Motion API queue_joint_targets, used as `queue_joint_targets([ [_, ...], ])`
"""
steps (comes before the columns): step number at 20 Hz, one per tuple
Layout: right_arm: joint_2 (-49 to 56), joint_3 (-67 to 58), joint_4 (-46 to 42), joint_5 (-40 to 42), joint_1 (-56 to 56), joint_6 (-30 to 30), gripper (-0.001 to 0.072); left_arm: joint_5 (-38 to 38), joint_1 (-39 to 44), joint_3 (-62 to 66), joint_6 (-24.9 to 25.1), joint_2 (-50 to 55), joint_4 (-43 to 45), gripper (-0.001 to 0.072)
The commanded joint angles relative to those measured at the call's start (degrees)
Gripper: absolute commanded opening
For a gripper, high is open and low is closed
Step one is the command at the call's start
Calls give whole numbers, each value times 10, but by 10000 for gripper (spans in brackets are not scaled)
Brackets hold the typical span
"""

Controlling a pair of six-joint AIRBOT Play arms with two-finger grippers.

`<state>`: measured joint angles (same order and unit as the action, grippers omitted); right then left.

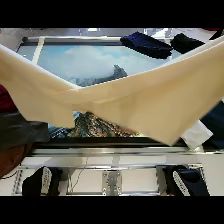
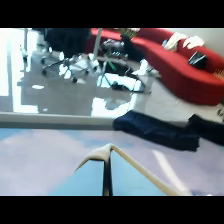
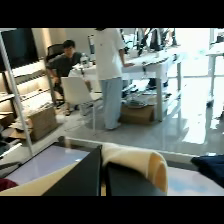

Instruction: Fold the shirts.

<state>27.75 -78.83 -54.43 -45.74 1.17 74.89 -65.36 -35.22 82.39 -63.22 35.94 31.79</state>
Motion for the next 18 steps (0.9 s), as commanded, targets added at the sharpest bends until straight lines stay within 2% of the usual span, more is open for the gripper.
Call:
queue_joint_targets([
  [1,26,-79,-165,-73,0,67,15,-9,219,162,-136,52,440,6],
  [3,71,-90,-181,-132,0,71,14,-47,332,182,-149,87,574,6],
  [5,127,-90,-200,-149,-1,71,14,-47,378,182,-149,129,651,6],
  [6,161,-90,-212,-147,-1,71,14,-46,375,182,-159,155,664,6],
  [10,320,-90,-208,-162,-1,71,15,-49,352,180,-165,307,612,6],
  [13,459,-90,-180,-161,0,70,15,-46,352,180,-165,442,612,7],
  [15,553,-90,-156,-144,0,65,15,-6,351,180,-165,530,613,7],
  [18,666,-90,-131,-58,-1,65,16,89,346,180,-165,630,614,7],
])
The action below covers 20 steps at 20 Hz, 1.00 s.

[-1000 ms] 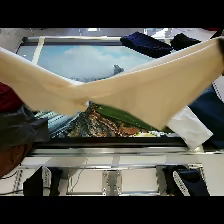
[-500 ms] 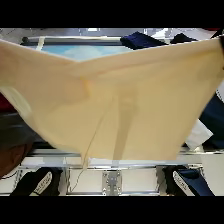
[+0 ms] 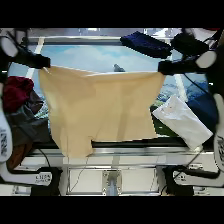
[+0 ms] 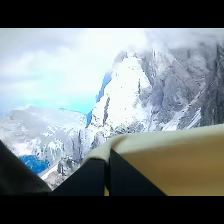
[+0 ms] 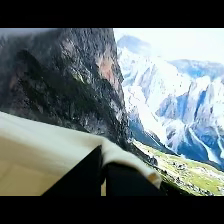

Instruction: Fold the shirts.

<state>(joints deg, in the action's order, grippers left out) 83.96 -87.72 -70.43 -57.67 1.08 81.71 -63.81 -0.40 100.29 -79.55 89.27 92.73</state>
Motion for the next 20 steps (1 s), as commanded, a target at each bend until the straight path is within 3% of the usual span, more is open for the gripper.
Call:
queue_joint_targets([
  [1,127,-1,38,93,0,-3,15,92,-4,1,-2,116,7,8],
  [5,147,-4,29,148,0,-3,16,103,-18,1,-14,135,7,9],
  [7,144,-17,10,105,0,-4,16,61,-28,1,-41,127,7,8],
  [10,130,-19,-12,14,0,-30,15,-7,-40,-14,-40,108,6,9],
  [14,122,10,-16,-86,1,-60,15,-33,-50,-105,-34,65,-11,8],
  [20,125,111,12,-27,27,-64,15,13,-49,-191,-25,65,-65,9],
])
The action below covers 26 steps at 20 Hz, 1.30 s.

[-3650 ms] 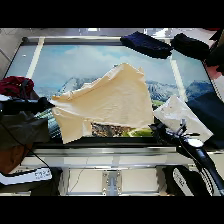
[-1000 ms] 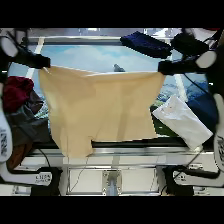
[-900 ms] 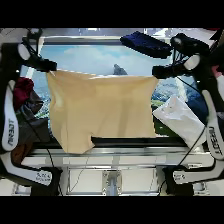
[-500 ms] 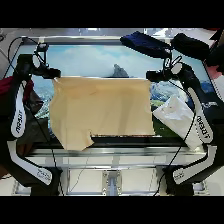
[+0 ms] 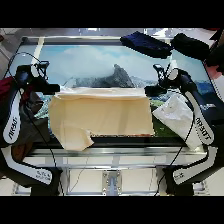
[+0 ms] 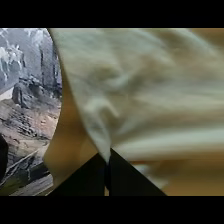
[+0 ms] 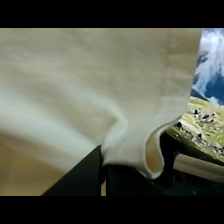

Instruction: Fold the shirts.

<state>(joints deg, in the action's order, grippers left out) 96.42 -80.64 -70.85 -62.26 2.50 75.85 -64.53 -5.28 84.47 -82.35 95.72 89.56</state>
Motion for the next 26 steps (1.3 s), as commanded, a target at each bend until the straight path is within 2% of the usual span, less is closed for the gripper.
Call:
queue_joint_targets([
  [1,1,54,17,30,21,-6,15,22,-1,-33,3,7,-32,9],
  [7,4,61,-4,31,23,-2,17,22,-3,-34,2,42,-31,9],
  [8,1,54,-4,19,18,-2,18,24,-3,-33,2,41,-30,51],
  [9,-1,42,-3,-3,13,-1,81,24,-4,-33,2,37,-30,297],
  [10,-5,24,-4,-37,7,-1,311,24,-5,-32,-2,29,-30,623],
  [11,-11,3,-5,-73,1,-1,403,24,-9,-31,-17,13,-28,696],
  [14,-69,-65,-50,-179,-23,-2,401,12,-35,-31,-23,-80,-28,697],
  [16,-138,-70,-79,-198,-51,-5,402,-24,-70,-56,-23,-167,-28,697],
  [19,-226,-40,-66,-207,-101,-5,402,-26,-152,-247,-31,-333,-49,696],
  [23,-264,-34,-26,-192,-114,-5,402,-53,-249,-512,-39,-494,-216,695],
  [26,-264,-34,25,-160,-114,-5,402,-78,-264,-597,5,-491,-290,696],
])
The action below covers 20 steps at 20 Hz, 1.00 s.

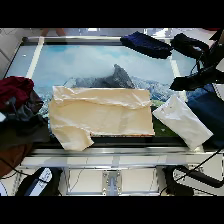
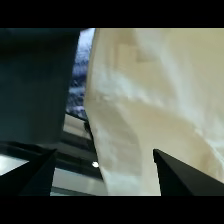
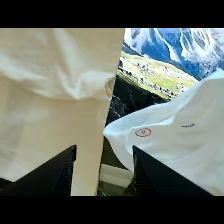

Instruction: Fold the shirts.

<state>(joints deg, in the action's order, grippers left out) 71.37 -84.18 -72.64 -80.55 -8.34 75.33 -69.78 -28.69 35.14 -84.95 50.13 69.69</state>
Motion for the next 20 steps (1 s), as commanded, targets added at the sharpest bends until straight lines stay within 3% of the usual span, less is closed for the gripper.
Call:
queue_joint_targets([
  [1,-13,1,53,31,-5,0,402,-25,-29,-112,37,-18,-100,696],
  [5,-14,1,69,35,-5,0,402,-9,-29,-114,81,81,-106,696],
  [8,-14,1,70,33,-5,0,402,1,-29,-114,125,130,-164,694],
  [9,-14,1,71,32,-5,0,402,2,-29,-114,136,142,-183,668],
  [10,-14,1,73,31,-5,0,402,0,-26,-114,141,153,-187,580],
  [13,-14,1,89,31,-5,0,401,-5,-7,-114,147,177,-182,571],
  [14,-14,1,93,29,-5,0,401,-5,-2,-114,147,181,-184,538],
  [15,-14,1,97,24,-5,0,393,-5,3,-114,147,181,-191,373],
  [16,-14,1,97,17,-5,0,381,-6,3,-114,149,179,-203,151],
  [17,-14,1,97,9,-5,0,381,-9,3,-113,164,175,-219,14],
  [20,-14,2,54,-47,-5,0,381,-32,1,-107,184,151,-235,10],
])
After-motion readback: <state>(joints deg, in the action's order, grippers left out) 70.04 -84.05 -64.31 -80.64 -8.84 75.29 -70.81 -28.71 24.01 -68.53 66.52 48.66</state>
